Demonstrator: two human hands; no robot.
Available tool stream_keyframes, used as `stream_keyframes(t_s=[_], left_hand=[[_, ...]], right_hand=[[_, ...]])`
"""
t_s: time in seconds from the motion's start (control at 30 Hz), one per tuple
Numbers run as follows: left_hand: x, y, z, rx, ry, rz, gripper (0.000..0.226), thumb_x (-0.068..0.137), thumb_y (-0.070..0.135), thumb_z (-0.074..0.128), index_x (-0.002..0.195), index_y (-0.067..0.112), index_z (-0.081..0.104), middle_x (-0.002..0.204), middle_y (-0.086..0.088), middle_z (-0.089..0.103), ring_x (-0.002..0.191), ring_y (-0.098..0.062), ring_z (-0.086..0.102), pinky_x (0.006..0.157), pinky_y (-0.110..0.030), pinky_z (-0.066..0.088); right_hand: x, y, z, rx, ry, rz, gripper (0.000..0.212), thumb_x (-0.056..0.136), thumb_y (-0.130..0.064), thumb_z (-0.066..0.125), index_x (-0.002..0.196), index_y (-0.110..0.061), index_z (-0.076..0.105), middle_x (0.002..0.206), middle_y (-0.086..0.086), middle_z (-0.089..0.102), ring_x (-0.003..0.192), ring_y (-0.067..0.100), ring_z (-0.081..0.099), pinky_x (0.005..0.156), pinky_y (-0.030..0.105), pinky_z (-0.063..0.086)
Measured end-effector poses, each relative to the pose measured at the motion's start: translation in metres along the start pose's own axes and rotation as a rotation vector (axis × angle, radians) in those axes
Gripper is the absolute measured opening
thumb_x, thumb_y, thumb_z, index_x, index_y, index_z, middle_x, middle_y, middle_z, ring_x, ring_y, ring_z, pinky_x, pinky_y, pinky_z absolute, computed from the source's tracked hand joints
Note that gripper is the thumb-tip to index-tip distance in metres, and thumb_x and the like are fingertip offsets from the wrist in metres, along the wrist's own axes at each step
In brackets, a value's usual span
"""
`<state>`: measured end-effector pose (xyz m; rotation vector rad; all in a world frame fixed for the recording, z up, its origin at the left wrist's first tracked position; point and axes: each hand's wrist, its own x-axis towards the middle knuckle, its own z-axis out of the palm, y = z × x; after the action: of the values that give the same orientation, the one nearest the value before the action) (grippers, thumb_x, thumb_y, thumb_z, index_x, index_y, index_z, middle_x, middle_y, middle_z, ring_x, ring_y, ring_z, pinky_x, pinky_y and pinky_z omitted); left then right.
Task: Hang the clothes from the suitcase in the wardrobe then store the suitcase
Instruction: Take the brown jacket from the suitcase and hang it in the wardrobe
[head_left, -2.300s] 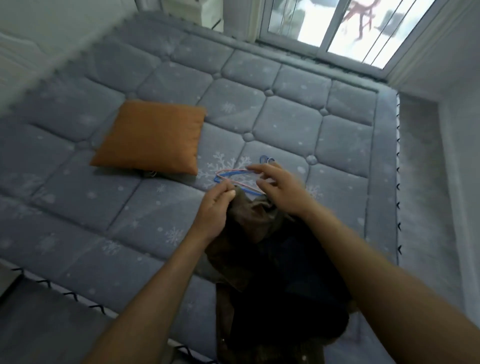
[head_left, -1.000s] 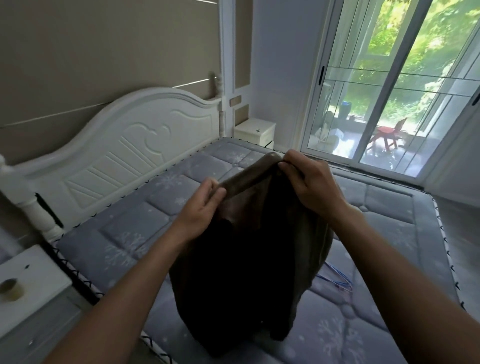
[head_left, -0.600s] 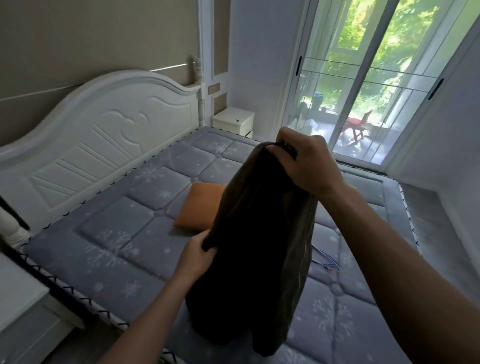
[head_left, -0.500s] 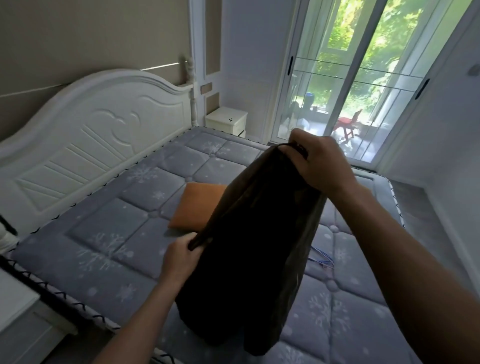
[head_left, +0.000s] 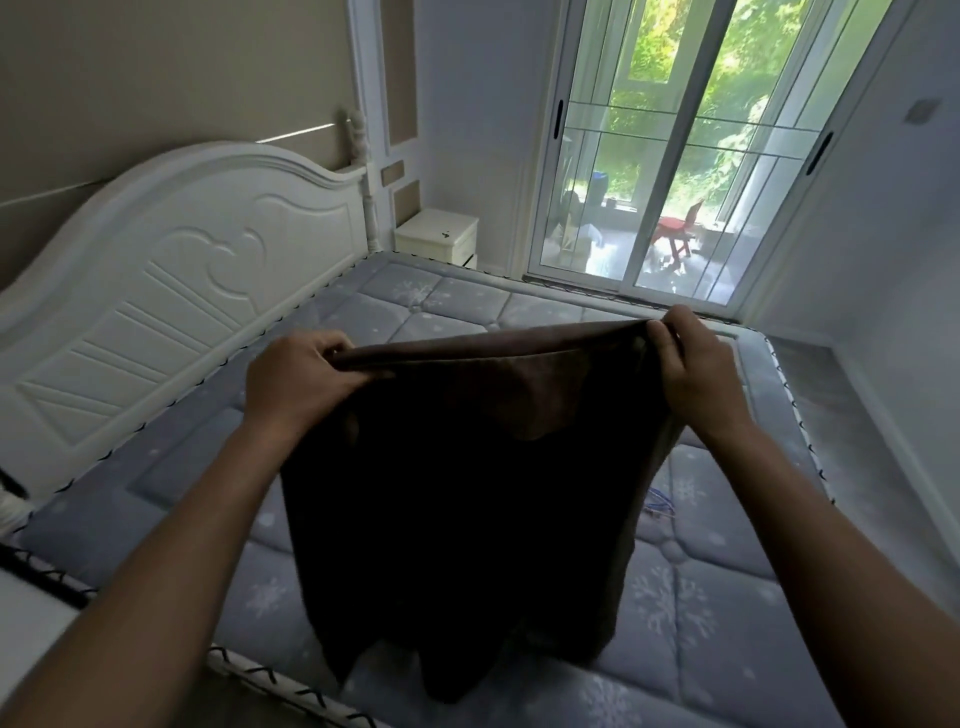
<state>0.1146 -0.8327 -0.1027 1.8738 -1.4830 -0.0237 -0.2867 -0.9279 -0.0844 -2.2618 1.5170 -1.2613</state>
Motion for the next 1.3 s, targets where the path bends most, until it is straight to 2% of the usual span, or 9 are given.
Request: stream_keyframes(t_s=[0.13,0.3,0.43,0.6,0.8,0.87,0.97,1.17,1.3], left_hand=[[0.019,-0.008,-0.043,-0.444,-0.508,-0.136,0.078,0.037,0.068,0.092,0.095,0.017,0.083,0.089,-0.009,0.080,0.077,-0.021,0.072,0.078,-0.036,0.057],[0.030,-0.021,-0.042,-0.698,-0.569,-0.139,0.072,0.048,0.070,0.089,0.093,0.015,0.082,0.081,-0.007,0.077,0.066,-0.015,0.071,0.058,-0.020,0.057],[0.045,-0.049,0.018,-0.442,-0.440,-0.134,0.027,0.092,0.045,0.067,0.091,0.020,0.080,0.084,-0.003,0.075,0.075,-0.009,0.064,0.067,-0.022,0.048],[0.034,-0.098,0.118,-0.242,-0.603,-0.260,0.064,0.093,0.057,0.062,0.093,-0.007,0.069,0.080,-0.006,0.061,0.078,-0.013,0.055,0.063,-0.026,0.037],[0.019,-0.138,0.222,-0.258,-0.983,-0.548,0.053,0.089,0.053,0.066,0.090,0.000,0.073,0.082,-0.007,0.073,0.077,-0.012,0.064,0.071,-0.029,0.048],[0.021,-0.147,0.264,-0.192,-0.989,-0.588,0.047,0.092,0.049,0.067,0.075,0.005,0.072,0.067,-0.001,0.063,0.063,-0.006,0.059,0.060,-0.025,0.043],[0.020,-0.149,0.321,-0.139,-0.983,-0.566,0.046,0.095,0.043,0.066,0.055,0.021,0.069,0.053,0.011,0.057,0.052,0.001,0.053,0.056,-0.023,0.040],[0.021,-0.165,0.417,-0.041,-0.726,-0.529,0.010,0.089,0.031,0.078,0.082,0.028,0.071,0.084,0.007,0.071,0.083,-0.012,0.067,0.078,-0.038,0.058],[0.027,-0.164,0.475,0.150,-0.785,-0.394,0.008,0.090,0.028,0.072,0.094,0.033,0.067,0.097,0.007,0.071,0.092,-0.018,0.068,0.084,-0.041,0.057]], right_hand=[[0.018,-0.014,-0.024,-0.021,-0.146,-0.133,0.025,0.102,-0.027,0.058,0.084,-0.010,0.053,0.066,0.004,0.054,0.060,0.016,0.049,0.057,0.031,0.035],[0.046,-0.019,-0.021,-0.059,-0.244,-0.232,0.026,0.102,-0.038,0.054,0.084,-0.019,0.054,0.069,0.003,0.056,0.067,0.028,0.055,0.062,0.038,0.045],[0.045,0.027,0.051,-0.339,-0.418,-0.133,0.032,0.104,-0.048,0.041,0.085,-0.023,0.049,0.090,0.014,0.067,0.088,0.038,0.064,0.065,0.040,0.045],[0.010,0.126,0.158,-0.309,-0.816,0.168,0.050,0.102,-0.057,0.039,0.071,-0.021,0.053,0.105,0.019,0.072,0.101,0.037,0.065,0.081,0.039,0.048],[-0.046,0.234,0.250,-0.126,-1.134,0.484,0.032,0.103,-0.039,0.047,0.104,-0.015,0.069,0.121,0.013,0.068,0.109,0.027,0.061,0.090,0.035,0.045],[-0.067,0.267,0.275,-0.062,-1.136,0.530,0.024,0.101,-0.034,0.052,0.106,-0.015,0.066,0.119,0.009,0.068,0.112,0.027,0.061,0.091,0.036,0.046],[-0.089,0.303,0.300,0.005,-1.057,0.619,0.020,0.100,-0.028,0.058,0.090,-0.012,0.057,0.097,0.008,0.064,0.093,0.027,0.060,0.077,0.036,0.044],[-0.108,0.362,0.339,0.023,-0.910,0.830,0.029,0.095,-0.031,0.068,0.078,-0.014,0.051,0.073,0.002,0.058,0.069,0.019,0.054,0.060,0.031,0.038],[-0.121,0.403,0.366,0.062,-0.868,0.906,0.023,0.093,-0.028,0.070,0.083,-0.011,0.059,0.075,0.002,0.063,0.073,0.021,0.059,0.058,0.029,0.039]])
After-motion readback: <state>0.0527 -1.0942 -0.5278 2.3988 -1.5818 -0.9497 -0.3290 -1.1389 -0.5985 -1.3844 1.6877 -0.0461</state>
